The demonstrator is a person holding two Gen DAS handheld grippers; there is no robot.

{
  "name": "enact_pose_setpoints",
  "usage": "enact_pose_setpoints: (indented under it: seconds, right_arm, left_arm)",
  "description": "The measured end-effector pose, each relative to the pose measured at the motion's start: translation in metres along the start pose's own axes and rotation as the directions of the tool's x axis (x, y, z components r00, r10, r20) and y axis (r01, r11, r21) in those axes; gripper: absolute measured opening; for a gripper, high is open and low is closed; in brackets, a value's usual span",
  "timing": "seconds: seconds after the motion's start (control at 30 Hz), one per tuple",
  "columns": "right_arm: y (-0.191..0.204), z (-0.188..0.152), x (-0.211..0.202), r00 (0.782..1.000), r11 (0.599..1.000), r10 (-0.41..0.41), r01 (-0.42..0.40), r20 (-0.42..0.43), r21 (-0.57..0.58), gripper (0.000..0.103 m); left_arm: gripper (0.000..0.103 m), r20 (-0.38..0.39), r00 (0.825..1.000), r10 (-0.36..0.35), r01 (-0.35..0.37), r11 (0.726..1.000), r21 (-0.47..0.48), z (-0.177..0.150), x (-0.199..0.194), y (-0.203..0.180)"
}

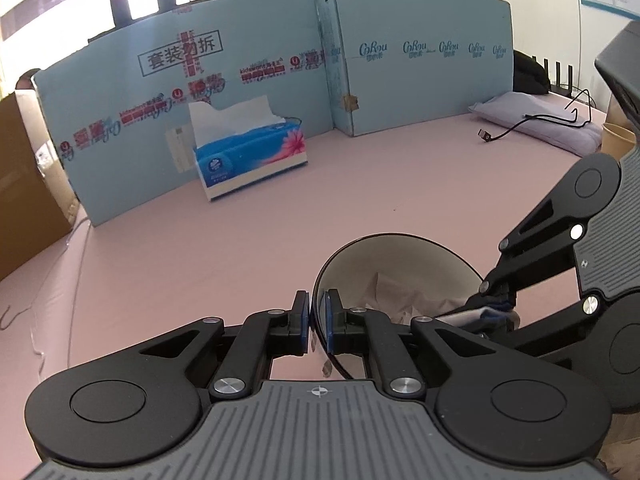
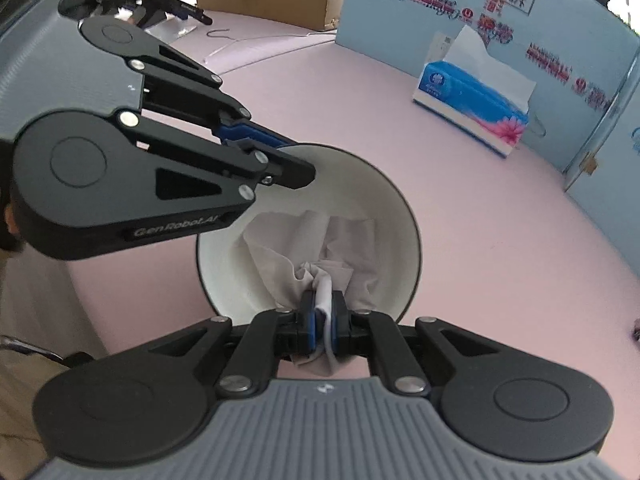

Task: Clean bowl
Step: 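Rub the cloth around the bowl wall with the right gripper while the left gripper holds the rim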

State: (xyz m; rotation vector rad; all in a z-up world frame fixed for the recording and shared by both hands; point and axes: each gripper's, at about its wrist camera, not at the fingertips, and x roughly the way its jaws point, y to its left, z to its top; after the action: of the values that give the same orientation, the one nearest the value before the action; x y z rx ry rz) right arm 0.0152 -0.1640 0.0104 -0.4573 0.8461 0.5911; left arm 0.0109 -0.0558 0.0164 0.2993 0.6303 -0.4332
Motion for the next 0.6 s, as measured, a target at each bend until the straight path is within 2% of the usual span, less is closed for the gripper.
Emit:
enact_pose_setpoints:
  seconds: [0.33, 0.5, 0.6]
  right_arm:
    - [-0.007, 0.012, 0.007, 0.993, 0.989, -0.108, 0.111, 0.038, -0.092, 0.006]
    - [-0.009, 0.021, 0.004, 0.99, 0.986, -0.119, 0.127, 0.08, -0.11, 0.006]
    - [-0.01, 0.017, 0.005, 0.991, 0.986, -0.116, 0.123, 0.065, -0.114, 0.006]
  left_arm:
    - [0.012, 0.003, 1.0, -0.018, 0.018, 1.0, -0.01, -0.002, 0.002, 0.004]
    - [0.012, -0.003, 1.0, -0.021, 0.021, 1.0, -0.021, -0.003, 0.005, 0.007]
    - [0.012, -0.007, 1.0, -0.029, 0.029, 0.999, -0.032, -0.005, 0.006, 0.01]
